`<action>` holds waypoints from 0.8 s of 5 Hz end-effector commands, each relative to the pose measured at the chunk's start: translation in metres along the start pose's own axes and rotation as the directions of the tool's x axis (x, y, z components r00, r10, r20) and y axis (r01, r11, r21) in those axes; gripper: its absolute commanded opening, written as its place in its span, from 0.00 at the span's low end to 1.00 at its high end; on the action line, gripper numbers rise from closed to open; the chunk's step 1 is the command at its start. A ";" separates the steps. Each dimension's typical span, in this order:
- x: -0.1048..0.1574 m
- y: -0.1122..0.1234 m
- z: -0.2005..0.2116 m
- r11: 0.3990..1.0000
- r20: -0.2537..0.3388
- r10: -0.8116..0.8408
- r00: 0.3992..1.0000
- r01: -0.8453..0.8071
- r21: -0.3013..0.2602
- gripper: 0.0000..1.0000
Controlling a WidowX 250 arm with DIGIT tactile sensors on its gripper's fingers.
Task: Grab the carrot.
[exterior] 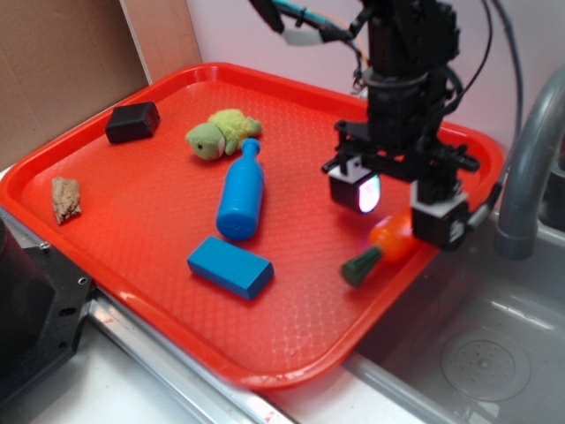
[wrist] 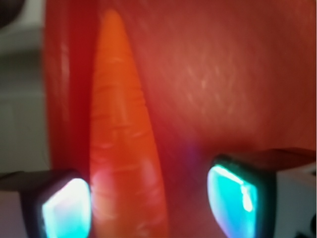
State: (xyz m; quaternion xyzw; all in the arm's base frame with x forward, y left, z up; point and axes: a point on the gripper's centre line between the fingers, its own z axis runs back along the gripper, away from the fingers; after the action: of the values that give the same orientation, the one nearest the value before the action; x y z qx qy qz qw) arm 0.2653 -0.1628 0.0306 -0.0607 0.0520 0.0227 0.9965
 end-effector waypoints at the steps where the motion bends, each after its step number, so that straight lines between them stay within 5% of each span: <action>1: -0.009 0.032 0.015 0.998 -0.041 -0.056 0.998 0.057 0.004 1.00; 2: -0.004 0.037 0.010 0.988 -0.108 -0.139 0.984 0.145 0.050 0.99; 3: 0.004 0.029 0.008 0.982 -0.140 -0.164 0.976 0.175 0.071 0.00; 4: 0.004 0.022 0.006 0.978 -0.143 -0.166 0.976 0.181 0.102 0.00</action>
State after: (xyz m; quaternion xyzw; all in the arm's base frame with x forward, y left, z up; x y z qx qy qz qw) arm 0.2641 -0.1293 0.0214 -0.0016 0.1378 -0.0666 0.9882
